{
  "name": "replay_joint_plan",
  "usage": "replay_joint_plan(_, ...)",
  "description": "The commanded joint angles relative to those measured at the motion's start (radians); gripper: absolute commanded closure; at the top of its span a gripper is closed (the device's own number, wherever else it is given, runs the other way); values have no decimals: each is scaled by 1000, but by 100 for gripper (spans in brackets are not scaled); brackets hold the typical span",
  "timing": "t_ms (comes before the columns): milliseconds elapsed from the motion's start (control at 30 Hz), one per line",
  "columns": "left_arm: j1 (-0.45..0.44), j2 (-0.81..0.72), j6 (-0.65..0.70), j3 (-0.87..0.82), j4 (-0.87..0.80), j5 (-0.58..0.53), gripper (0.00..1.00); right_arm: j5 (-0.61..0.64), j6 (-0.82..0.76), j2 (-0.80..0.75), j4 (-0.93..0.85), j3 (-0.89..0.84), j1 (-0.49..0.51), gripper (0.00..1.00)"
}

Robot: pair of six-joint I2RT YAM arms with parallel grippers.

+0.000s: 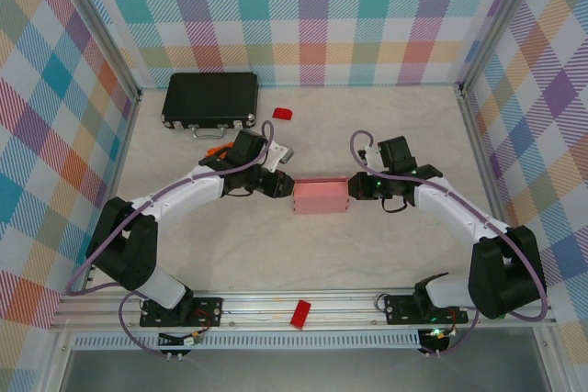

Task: Fold the paper box

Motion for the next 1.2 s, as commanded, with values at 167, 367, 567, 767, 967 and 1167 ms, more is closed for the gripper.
replay_joint_plan(167,-12,-15,-34,3,41,49,79,-17,3,14,-11,17,5,87)
replay_joint_plan(367,-13,-27,-52,0,46,58,79,-18,2,17,-14,19,5,87)
replay_joint_plan(567,-13,-24,-57,-5,46,15,77,-11,1,13,-17,29,6,80)
replay_joint_plan(767,-12,-7,-59,-5,41,-8,75,15,-1,-5,-27,41,6,73)
replay_joint_plan(967,-13,-8,-64,-3,44,-6,74,35,-1,-8,-32,43,5,71)
replay_joint_plan(1167,-12,-6,-76,4,45,33,74,24,0,6,-25,38,5,73)
